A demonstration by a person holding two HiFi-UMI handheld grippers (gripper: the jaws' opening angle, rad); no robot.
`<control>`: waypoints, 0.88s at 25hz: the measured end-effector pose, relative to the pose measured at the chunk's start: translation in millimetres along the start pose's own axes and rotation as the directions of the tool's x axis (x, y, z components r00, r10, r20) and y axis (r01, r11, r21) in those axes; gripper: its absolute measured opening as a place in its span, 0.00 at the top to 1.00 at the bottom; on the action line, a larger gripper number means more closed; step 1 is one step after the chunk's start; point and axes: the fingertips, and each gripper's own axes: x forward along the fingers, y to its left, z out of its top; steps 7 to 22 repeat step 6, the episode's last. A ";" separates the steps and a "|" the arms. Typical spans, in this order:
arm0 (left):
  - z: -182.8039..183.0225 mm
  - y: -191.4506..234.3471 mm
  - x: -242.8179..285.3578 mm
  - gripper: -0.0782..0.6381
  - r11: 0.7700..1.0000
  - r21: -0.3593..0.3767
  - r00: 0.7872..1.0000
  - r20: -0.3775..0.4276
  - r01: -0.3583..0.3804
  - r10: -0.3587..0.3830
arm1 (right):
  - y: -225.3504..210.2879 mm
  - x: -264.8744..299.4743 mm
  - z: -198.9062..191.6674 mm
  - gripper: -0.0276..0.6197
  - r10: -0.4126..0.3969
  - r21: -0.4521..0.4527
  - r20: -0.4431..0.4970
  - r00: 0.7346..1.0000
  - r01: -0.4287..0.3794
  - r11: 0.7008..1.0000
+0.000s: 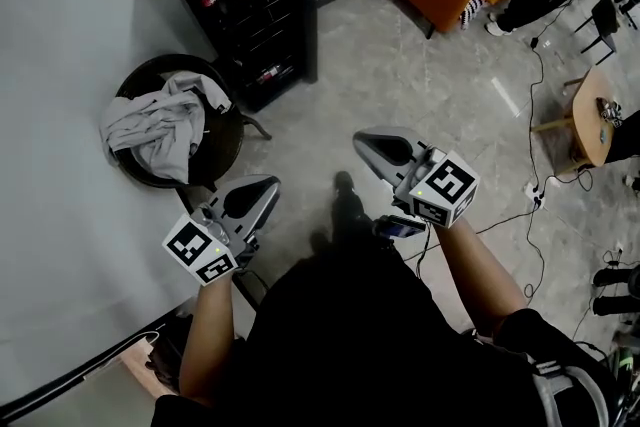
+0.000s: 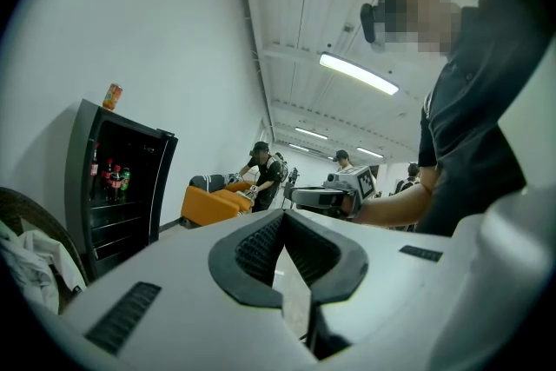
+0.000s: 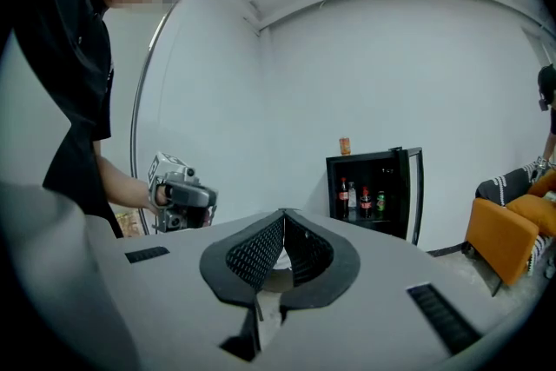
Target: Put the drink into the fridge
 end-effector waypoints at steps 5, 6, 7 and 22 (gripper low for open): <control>-4.4 -0.6 5.6 0.88 1.000 -0.012 1.000 -0.010 0.021 -0.022 | -1.8 5.8 -2.8 0.92 -0.011 -0.021 -0.026 1.000 0.011 1.000; -5.3 0.2 5.7 0.88 1.000 -0.015 1.000 -0.011 0.023 -0.023 | -1.9 6.7 -3.9 0.92 -0.013 -0.028 -0.033 0.999 0.012 1.000; -5.3 0.2 5.7 0.88 1.000 -0.015 1.000 -0.011 0.023 -0.023 | -1.9 6.7 -3.9 0.92 -0.013 -0.028 -0.033 0.999 0.012 1.000; -5.3 0.2 5.7 0.88 1.000 -0.015 1.000 -0.011 0.023 -0.023 | -1.9 6.7 -3.9 0.92 -0.013 -0.028 -0.033 0.999 0.012 1.000</control>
